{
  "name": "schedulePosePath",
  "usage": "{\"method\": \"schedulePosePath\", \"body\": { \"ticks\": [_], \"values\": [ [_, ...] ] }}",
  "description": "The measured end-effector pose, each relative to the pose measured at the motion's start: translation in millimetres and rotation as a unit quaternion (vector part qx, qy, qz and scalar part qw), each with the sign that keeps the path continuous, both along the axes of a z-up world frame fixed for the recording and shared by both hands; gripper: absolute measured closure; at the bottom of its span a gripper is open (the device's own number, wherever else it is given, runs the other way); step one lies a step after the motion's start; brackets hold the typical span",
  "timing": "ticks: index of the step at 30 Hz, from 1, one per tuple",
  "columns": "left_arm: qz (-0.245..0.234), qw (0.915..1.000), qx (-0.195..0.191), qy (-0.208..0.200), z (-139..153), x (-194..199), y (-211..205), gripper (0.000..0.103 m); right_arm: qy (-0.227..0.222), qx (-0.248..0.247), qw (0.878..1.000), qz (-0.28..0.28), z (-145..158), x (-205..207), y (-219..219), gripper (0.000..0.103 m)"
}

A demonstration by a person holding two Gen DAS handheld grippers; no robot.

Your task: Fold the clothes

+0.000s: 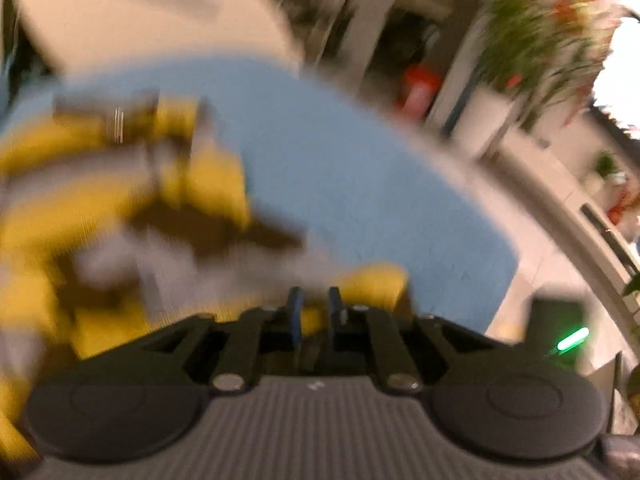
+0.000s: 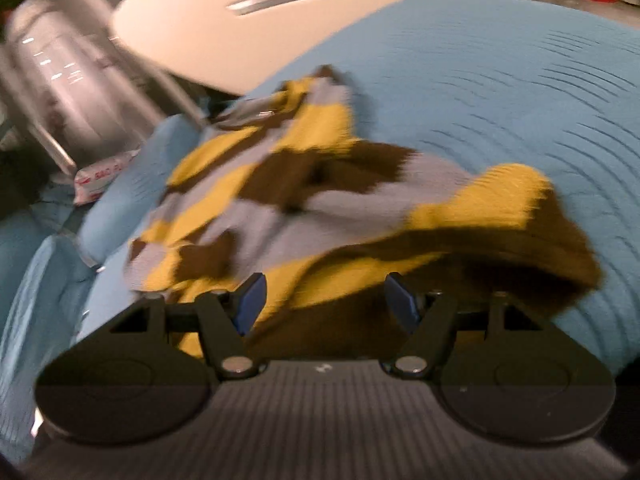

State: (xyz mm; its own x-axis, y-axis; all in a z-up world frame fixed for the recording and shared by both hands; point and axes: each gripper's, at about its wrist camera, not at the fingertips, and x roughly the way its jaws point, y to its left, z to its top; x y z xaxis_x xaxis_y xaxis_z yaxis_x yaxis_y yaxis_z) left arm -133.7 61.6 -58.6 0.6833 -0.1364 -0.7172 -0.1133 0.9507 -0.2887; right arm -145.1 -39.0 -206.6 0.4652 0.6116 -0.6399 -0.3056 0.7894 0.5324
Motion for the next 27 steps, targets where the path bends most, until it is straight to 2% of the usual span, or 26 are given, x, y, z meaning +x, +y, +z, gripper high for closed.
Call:
{"method": "schedulePosePath", "body": {
  "ticks": [1, 2, 3, 5, 7, 9, 10, 12, 13, 14, 16, 17, 19, 21, 22, 23, 24, 25, 26, 27],
  "values": [
    [0.004, 0.9999, -0.006, -0.008, -0.2, -5.2, 0.9, 0.050, -0.001, -0.002, 1.000, -0.005, -0.9, -0.3, -3.0, 0.034],
    [0.006, 0.9998, -0.004, -0.016, 3.9, -10.1, 3.1, 0.036, -0.001, -0.005, 1.000, -0.010, -1.9, -0.6, -5.9, 0.034],
    [0.010, 0.9994, 0.003, -0.032, 10.4, -17.4, 7.2, 0.032, -0.002, -0.007, 1.000, -0.016, -2.8, -0.8, -8.8, 0.034],
    [0.025, 0.9973, 0.024, -0.064, 24.0, -29.0, 17.6, 0.011, -0.007, -0.006, 0.999, -0.033, -3.0, 3.2, -11.8, 0.034],
    [0.066, 0.9915, 0.056, -0.097, 37.7, -49.2, 35.5, 0.004, -0.010, -0.004, 0.999, -0.043, -2.1, 4.8, -12.1, 0.033],
    [0.135, 0.9839, 0.064, -0.099, 38.4, -67.1, 67.1, 0.002, -0.040, 0.015, 0.999, -0.032, 6.1, 0.8, -7.8, 0.033],
    [0.169, 0.9790, 0.062, -0.097, 36.5, -75.4, 84.5, 0.002, -0.075, 0.017, 0.997, -0.005, 14.4, -5.5, 0.6, 0.033],
    [0.254, 0.9635, 0.037, -0.074, 17.4, -97.0, 131.5, 0.002, -0.129, 0.018, 0.991, 0.038, 26.8, -15.5, 15.0, 0.033],
    [0.275, 0.9587, 0.028, -0.065, 8.8, -102.8, 143.6, 0.002, -0.148, 0.018, 0.987, 0.056, 30.1, -19.0, 20.2, 0.033],
    [0.291, 0.9551, 0.018, -0.050, -2.1, -107.1, 153.5, 0.003, -0.184, 0.015, 0.978, 0.099, 36.6, -24.9, 35.1, 0.033],
    [0.330, 0.9438, -0.018, 0.000, -37.8, -114.6, 178.0, 0.008, -0.254, -0.017, 0.947, 0.196, 47.7, -33.0, 79.4, 0.034],
    [0.333, 0.9421, -0.037, 0.013, -45.5, -113.2, 182.0, 0.013, -0.266, -0.030, 0.940, 0.214, 48.6, -33.3, 93.1, 0.034],
    [0.312, 0.9494, -0.038, 0.008, -44.2, -109.5, 178.7, 0.010, -0.288, -0.056, 0.923, 0.248, 50.2, -33.9, 120.8, 0.034],
    [0.297, 0.9549, 0.016, 0.008, -43.5, -107.7, 164.3, 0.005, -0.278, -0.088, 0.906, 0.306, 41.6, -27.5, 163.8, 0.035],
    [0.301, 0.9520, 0.042, 0.035, -48.0, -104.0, 160.3, 0.005, -0.267, -0.105, 0.897, 0.337, 35.4, -23.7, 185.0, 0.035],
    [0.302, 0.9499, 0.045, 0.069, -53.8, -100.0, 160.1, 0.007, -0.266, -0.114, 0.894, 0.341, 33.7, -25.8, 188.1, 0.036],
    [0.300, 0.9491, 0.039, 0.088, -55.7, -98.2, 160.0, 0.007, -0.260, -0.148, 0.883, 0.361, 23.3, -26.2, 200.6, 0.038],
    [0.300, 0.9486, 0.039, 0.094, -55.9, -96.5, 160.9, 0.006, -0.254, -0.180, 0.871, 0.380, 13.3, -26.5, 212.5, 0.053],
    [0.299, 0.9479, 0.044, 0.101, -58.4, -94.2, 162.0, 0.006, -0.248, -0.171, 0.879, 0.369, 15.4, -23.9, 209.0, 0.089],
    [0.297, 0.9474, 0.053, 0.106, -60.9, -91.4, 160.9, 0.006, -0.242, -0.160, 0.888, 0.357, 17.9, -21.0, 205.1, 0.091]
  ]
}}
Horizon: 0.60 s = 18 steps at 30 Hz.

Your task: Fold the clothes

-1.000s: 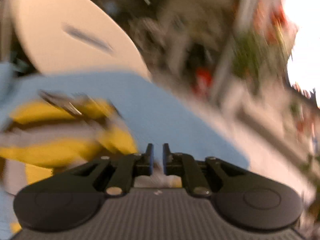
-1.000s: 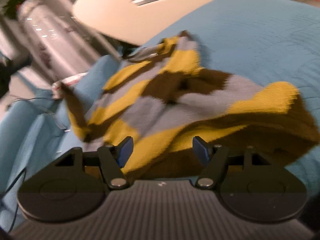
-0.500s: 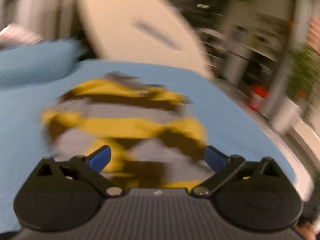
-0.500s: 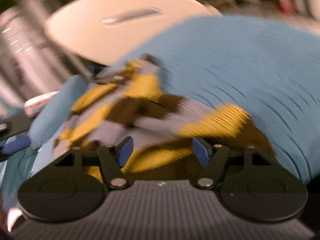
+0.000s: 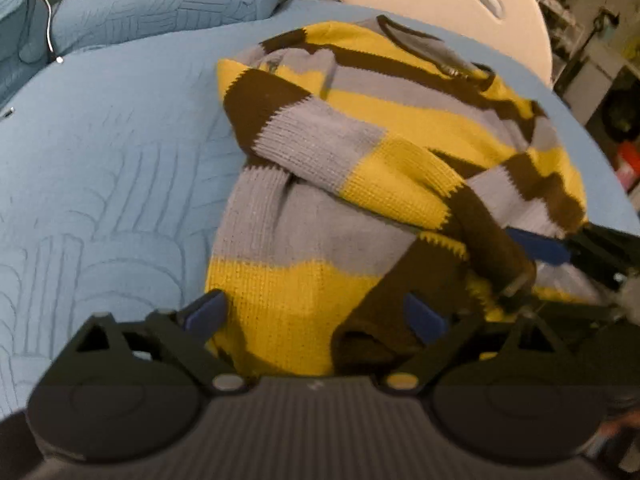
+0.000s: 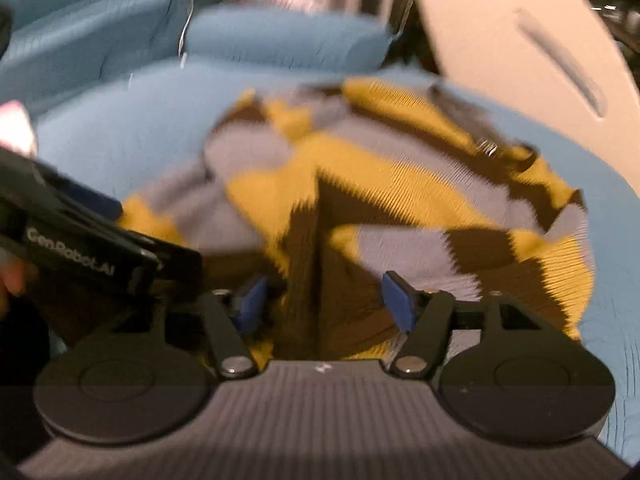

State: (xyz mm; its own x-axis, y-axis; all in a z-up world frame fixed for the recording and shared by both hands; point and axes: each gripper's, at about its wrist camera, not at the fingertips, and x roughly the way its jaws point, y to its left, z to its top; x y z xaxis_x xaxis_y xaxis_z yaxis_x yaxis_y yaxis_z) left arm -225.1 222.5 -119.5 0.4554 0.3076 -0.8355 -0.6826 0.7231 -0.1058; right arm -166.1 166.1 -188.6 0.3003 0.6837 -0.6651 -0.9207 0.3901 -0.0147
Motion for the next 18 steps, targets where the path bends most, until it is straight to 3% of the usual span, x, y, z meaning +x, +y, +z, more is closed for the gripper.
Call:
{"method": "schedulePosePath", "body": {
  "ticks": [2, 4, 6, 8, 10, 11, 13, 17, 18],
  "values": [
    [-0.006, 0.9998, 0.013, 0.010, -5.2, 5.2, -3.0, 0.005, 0.020, 0.074, 0.994, -0.076, 25.1, 15.3, -30.4, 0.091],
    [-0.016, 0.9992, 0.030, 0.022, -7.1, 8.1, -7.2, 0.004, 0.019, 0.110, 0.987, -0.113, 39.2, 20.8, -49.7, 0.091],
    [-0.017, 0.9989, 0.035, 0.026, -3.7, 3.5, -7.3, 0.003, 0.002, 0.162, 0.970, -0.182, 67.8, 29.0, -97.1, 0.091],
    [-0.015, 0.9990, 0.032, 0.025, -0.8, 0.3, -5.1, 0.001, -0.016, 0.143, 0.963, -0.228, 72.8, 37.0, -132.6, 0.091],
    [-0.010, 0.9993, 0.026, 0.024, -1.2, 1.5, -2.7, 0.000, 0.009, 0.101, 0.966, -0.236, 59.6, 47.0, -141.1, 0.089],
    [-0.008, 0.9994, 0.025, 0.024, -2.1, 2.8, -1.6, 0.000, 0.075, 0.022, 0.968, -0.239, 22.6, 63.0, -145.5, 0.088],
    [-0.006, 0.9995, 0.021, 0.023, -2.4, 3.6, 0.1, 0.000, 0.127, -0.014, 0.964, -0.235, -13.8, 69.4, -153.6, 0.087],
    [-0.004, 1.0000, 0.005, -0.002, 3.7, -6.0, 4.9, 0.000, 0.104, 0.075, 0.957, -0.261, -11.0, 58.2, -179.1, 0.074],
    [-0.004, 0.9999, 0.000, -0.012, 5.2, -8.3, 6.7, 0.000, 0.073, 0.103, 0.956, -0.265, -3.0, 53.3, -183.7, 0.073]
  ]
}}
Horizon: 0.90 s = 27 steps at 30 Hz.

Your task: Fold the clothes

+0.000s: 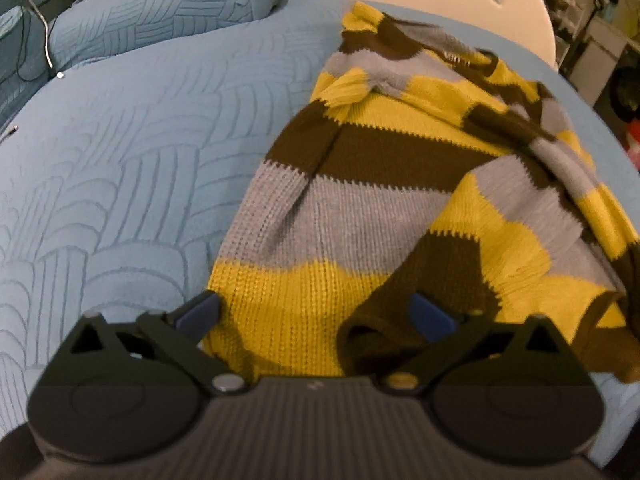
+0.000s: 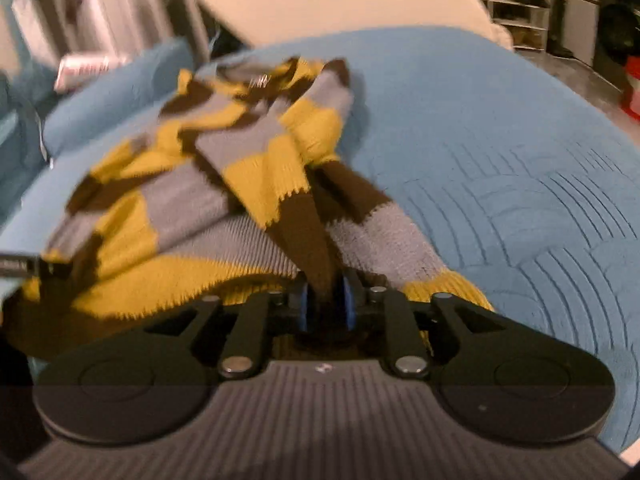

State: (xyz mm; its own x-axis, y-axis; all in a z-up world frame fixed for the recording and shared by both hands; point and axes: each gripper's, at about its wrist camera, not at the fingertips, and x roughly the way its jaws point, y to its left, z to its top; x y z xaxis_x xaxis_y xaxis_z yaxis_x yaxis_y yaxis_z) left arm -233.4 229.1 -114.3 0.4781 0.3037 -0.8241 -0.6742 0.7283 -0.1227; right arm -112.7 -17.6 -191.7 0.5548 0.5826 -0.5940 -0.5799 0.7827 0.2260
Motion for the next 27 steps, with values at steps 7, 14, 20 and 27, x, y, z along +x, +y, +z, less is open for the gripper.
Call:
{"method": "schedulePosePath", "body": {
  "ticks": [7, 14, 20, 27],
  "values": [
    [0.015, 0.9998, -0.011, 0.005, -2.3, 1.1, 4.4, 0.000, 0.043, -0.089, 0.995, -0.021, -25.0, 12.3, 16.5, 0.011],
    [0.018, 0.9992, -0.023, -0.026, 2.6, -6.6, 8.4, 0.000, 0.005, 0.032, 0.998, -0.058, -0.7, 11.7, -13.9, 0.012],
    [0.042, 0.9973, -0.035, -0.049, 4.0, -12.4, 15.6, 0.000, 0.103, 0.153, 0.969, -0.166, -16.9, 32.2, -54.5, 0.012],
    [0.035, 0.9976, -0.030, -0.051, 2.8, -8.6, 13.9, 0.000, 0.226, 0.263, 0.916, -0.201, -51.2, 50.2, -76.6, 0.012]
  ]
}}
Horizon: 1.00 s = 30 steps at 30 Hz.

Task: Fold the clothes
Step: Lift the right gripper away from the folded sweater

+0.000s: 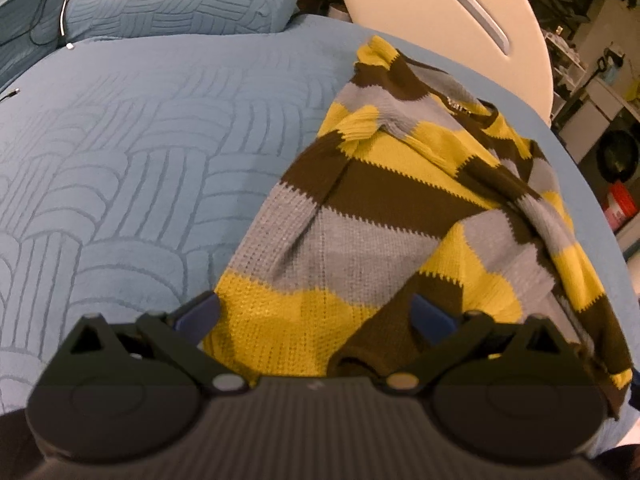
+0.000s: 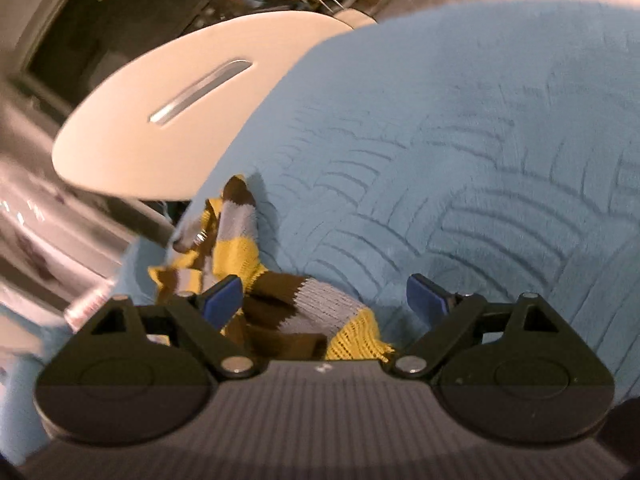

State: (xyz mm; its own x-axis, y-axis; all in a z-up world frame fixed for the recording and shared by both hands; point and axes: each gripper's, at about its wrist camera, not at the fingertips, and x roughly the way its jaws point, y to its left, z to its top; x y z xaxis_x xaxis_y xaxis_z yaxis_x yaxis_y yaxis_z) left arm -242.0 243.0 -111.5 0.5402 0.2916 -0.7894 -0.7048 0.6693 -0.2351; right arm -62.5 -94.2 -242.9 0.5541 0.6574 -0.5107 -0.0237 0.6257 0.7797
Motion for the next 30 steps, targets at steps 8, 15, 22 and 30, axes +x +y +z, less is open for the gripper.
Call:
{"method": "schedulePosePath", "body": {
  "ticks": [8, 15, 22, 30],
  "values": [
    [-0.002, 0.9998, -0.012, -0.016, -0.8, -1.0, 3.0, 0.000, 0.038, 0.087, 0.995, 0.023, -9.6, 1.3, 1.6, 0.011],
    [0.001, 0.9991, -0.033, -0.027, -1.6, -3.9, 7.3, 0.000, 0.062, 0.156, 0.984, 0.060, -11.9, 1.3, 2.5, 0.010],
    [-0.007, 0.9992, -0.030, -0.025, -2.0, -2.2, 5.1, 0.000, 0.087, 0.243, 0.957, 0.129, -1.5, -18.3, -10.3, 0.010],
    [-0.016, 0.9993, -0.022, -0.026, -1.8, 0.5, 1.9, 0.000, 0.093, 0.279, 0.948, 0.124, -0.7, -23.1, -25.4, 0.010]
  ]
}}
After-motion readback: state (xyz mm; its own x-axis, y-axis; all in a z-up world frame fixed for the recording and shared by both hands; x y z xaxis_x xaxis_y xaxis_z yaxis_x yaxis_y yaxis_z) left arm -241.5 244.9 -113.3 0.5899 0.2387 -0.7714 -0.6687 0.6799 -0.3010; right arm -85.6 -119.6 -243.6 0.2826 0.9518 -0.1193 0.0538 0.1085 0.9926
